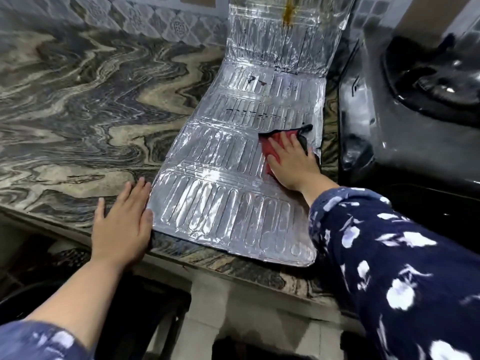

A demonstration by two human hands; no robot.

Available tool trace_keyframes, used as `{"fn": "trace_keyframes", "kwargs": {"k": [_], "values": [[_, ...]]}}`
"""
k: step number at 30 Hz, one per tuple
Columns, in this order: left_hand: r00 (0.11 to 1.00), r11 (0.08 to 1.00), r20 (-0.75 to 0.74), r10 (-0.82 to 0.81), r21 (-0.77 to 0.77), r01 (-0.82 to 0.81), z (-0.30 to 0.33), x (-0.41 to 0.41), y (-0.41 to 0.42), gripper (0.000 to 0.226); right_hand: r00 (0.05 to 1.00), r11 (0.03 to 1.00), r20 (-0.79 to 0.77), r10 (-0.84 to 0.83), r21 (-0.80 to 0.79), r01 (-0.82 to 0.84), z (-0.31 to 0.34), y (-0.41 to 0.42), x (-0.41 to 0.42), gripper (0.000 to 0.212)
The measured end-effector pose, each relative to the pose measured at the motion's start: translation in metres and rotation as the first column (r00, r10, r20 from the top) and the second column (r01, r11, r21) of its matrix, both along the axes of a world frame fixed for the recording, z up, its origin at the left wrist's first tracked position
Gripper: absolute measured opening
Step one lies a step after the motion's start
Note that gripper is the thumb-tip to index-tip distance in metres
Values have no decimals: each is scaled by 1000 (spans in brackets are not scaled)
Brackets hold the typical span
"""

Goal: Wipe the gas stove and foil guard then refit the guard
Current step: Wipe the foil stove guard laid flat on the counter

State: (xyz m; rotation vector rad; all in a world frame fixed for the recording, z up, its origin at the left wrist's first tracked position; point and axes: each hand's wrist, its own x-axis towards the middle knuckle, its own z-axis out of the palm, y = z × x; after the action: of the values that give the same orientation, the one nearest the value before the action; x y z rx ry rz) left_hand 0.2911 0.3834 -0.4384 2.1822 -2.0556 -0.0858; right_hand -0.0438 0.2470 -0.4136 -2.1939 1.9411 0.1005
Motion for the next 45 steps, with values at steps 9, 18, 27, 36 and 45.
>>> {"fn": "trace_keyframes", "kwargs": {"k": [9, 18, 27, 36, 45], "values": [[999, 992, -47, -5, 127, 11, 11, 3, 25, 59, 999, 996, 24, 46, 78, -47, 4, 34, 7, 56], [997, 984, -61, 52, 173, -41, 26, 6, 61, 57, 995, 992, 41, 89, 85, -92, 1, 104, 24, 58], [985, 972, -67, -156, 166, 166, 41, -25, -45, 65, 996, 995, 8, 92, -42, -92, 2, 118, 33, 53], [959, 946, -14, -284, 161, 282, 21, -8, -103, 85, 964, 968, 85, 251, -27, -250, 8, 98, 72, 77], [965, 963, -42, -260, 58, 262, 7, -7, -102, 82, 900, 911, 139, 413, -81, -405, 6, 33, 156, 54]]}}
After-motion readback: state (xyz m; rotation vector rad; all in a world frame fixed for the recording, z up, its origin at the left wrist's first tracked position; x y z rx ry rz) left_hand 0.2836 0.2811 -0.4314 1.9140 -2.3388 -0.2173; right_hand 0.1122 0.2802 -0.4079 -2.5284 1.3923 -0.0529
